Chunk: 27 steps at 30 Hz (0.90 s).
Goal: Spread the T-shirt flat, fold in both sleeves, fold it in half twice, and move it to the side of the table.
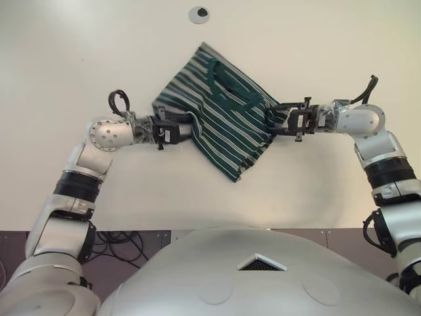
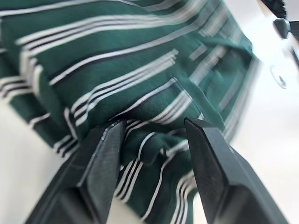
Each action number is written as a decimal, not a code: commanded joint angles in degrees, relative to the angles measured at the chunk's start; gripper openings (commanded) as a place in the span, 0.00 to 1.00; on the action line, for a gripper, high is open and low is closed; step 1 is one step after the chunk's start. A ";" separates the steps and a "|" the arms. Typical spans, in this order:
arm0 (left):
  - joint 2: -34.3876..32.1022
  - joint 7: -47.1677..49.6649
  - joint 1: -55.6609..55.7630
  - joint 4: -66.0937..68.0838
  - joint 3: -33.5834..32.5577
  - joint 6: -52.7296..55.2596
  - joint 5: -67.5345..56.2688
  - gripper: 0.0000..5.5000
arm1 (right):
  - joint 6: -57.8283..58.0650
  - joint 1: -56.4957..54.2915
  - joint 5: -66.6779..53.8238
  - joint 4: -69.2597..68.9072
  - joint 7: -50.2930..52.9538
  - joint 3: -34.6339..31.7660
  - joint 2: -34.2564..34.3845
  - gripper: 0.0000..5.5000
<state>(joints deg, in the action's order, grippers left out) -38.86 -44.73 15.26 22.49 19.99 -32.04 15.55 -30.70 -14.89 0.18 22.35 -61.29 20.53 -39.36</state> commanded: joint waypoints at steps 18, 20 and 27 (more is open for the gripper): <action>-12.88 26.75 -8.65 14.69 4.96 -29.73 -5.92 0.35 | 23.56 16.60 -23.06 -17.80 -11.05 -15.22 -6.66 0.42; -17.24 21.46 -17.29 5.97 6.38 -28.02 -10.80 0.35 | 19.44 19.86 -20.59 -14.33 -12.85 -16.79 -8.81 0.42; -18.43 15.80 -29.34 -10.18 5.68 -19.53 -7.84 0.47 | 1.15 20.89 -9.66 -2.32 -11.00 -18.26 -10.26 0.53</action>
<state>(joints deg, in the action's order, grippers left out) -58.82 -28.25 -13.02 13.04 26.01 -55.02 1.74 -24.01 7.98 -13.28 17.73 -73.32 2.23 -48.47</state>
